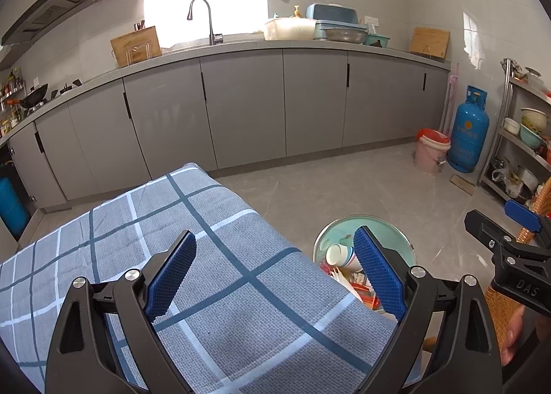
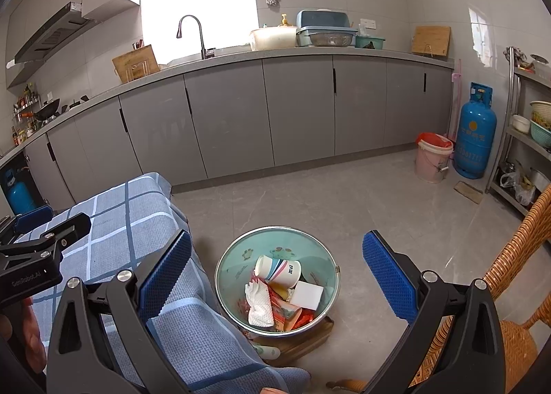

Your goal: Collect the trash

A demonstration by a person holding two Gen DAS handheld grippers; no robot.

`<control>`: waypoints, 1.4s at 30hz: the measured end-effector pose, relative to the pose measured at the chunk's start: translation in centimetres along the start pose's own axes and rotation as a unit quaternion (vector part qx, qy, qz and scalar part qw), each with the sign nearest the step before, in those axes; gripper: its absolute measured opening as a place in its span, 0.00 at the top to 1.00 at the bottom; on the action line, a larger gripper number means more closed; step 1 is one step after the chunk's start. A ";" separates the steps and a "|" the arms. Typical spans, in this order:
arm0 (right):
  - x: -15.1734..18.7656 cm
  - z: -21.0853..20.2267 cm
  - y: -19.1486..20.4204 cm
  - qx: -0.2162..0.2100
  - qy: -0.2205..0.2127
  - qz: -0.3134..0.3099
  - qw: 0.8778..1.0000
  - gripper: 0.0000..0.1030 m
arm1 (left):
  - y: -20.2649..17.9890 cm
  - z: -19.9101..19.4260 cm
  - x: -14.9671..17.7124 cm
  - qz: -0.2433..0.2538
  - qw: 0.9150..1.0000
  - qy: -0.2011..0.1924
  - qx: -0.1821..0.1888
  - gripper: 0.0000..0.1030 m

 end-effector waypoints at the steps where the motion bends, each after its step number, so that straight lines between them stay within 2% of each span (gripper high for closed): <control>1: 0.0 0.0 0.0 0.000 0.000 0.000 1.000 0.05 | 0.0 0.1 0.0 0.000 1.000 0.001 0.000 0.11; 8: 0.0 0.0 0.0 0.000 -0.001 -0.001 1.000 0.05 | 0.0 0.2 0.1 0.000 1.000 0.001 -0.002 0.11; 12: 0.0 0.0 0.0 0.000 -0.001 -0.001 1.000 0.05 | 0.0 0.3 0.1 -0.002 1.000 0.003 -0.006 0.06; 23: -0.3 -0.9 -0.1 0.002 -0.014 -0.004 1.000 0.05 | -0.4 -1.0 -0.4 0.001 1.000 -0.022 0.006 0.04; 29: -0.3 -1.1 0.1 0.001 -0.016 -0.005 1.000 0.05 | -0.3 -0.8 -0.3 0.004 1.000 -0.017 0.000 0.04; 36: -0.4 -1.2 0.2 0.000 -0.015 -0.007 1.000 0.05 | -0.5 -1.0 -0.4 0.020 0.999 -0.028 -0.015 0.04; 42: -0.6 -1.3 0.3 0.001 -0.018 -0.009 1.000 0.05 | -0.1 -0.8 -0.5 0.004 1.000 -0.017 0.001 0.04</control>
Point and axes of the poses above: each gripper's, at about its wrist camera, not at the fingertips, and z roughly the way its jaws point, y to its left, x to its underside, the point moved 3 cm from there along z, roughly the way its jaws point, and after that the axes turned 10 degrees about -y, right-handed, at the moved point
